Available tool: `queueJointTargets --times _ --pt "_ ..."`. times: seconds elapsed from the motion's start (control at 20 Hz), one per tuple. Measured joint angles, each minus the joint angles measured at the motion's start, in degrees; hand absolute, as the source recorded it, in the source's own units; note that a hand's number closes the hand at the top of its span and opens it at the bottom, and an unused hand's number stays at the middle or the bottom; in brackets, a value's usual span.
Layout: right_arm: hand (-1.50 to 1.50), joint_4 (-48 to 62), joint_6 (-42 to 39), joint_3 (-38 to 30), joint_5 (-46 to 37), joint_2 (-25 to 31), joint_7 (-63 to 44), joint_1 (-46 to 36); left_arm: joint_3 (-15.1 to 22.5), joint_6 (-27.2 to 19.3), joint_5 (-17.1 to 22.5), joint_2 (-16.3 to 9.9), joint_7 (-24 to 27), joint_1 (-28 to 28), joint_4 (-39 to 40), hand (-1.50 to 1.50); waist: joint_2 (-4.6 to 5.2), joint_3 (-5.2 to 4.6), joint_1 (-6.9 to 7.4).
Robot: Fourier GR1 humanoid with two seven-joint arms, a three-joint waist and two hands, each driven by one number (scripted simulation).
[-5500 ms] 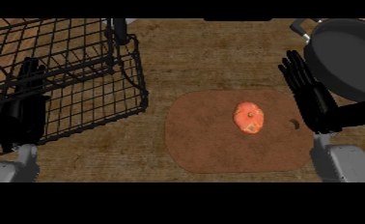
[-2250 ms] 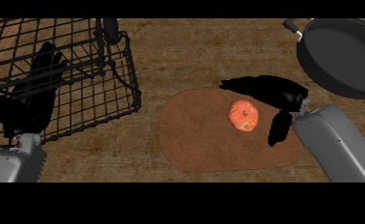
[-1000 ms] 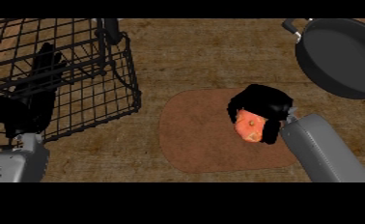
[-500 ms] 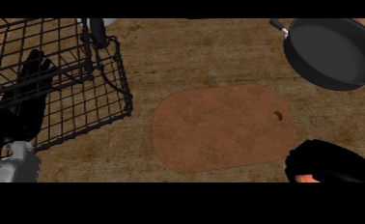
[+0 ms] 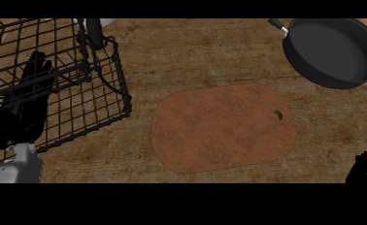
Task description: Pick the squash from the cutting board and place it in the pot
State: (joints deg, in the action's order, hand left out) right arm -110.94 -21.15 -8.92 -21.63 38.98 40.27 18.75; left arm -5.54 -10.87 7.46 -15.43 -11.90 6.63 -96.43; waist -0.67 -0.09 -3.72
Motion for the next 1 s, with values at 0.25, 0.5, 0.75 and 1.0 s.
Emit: queueJointTargets --times 0.25,0.5,0.75,1.0 --pt "1.50 -0.8 -3.6 -13.0 15.3 0.1 -5.7 -1.5 0.4 0.5 0.1 -0.1 -1.2 1.1 0.0 0.00 0.30 -0.02 1.50" --pt "1.50 5.1 -6.1 -21.1 24.3 3.4 -12.9 -8.4 0.8 1.1 -0.3 0.6 0.1 3.4 2.2 0.00 0.50 0.01 2.99" --pt "1.50 16.2 -8.4 -21.3 27.1 7.2 -17.6 -18.1 1.1 1.6 -0.6 1.3 -0.1 3.9 2.8 0.00 0.74 0.03 4.07" --pt "1.50 29.1 -8.0 -16.9 23.8 8.4 -17.7 -28.8 0.8 2.4 -0.7 1.5 0.5 4.1 3.3 0.00 0.87 0.08 4.69"
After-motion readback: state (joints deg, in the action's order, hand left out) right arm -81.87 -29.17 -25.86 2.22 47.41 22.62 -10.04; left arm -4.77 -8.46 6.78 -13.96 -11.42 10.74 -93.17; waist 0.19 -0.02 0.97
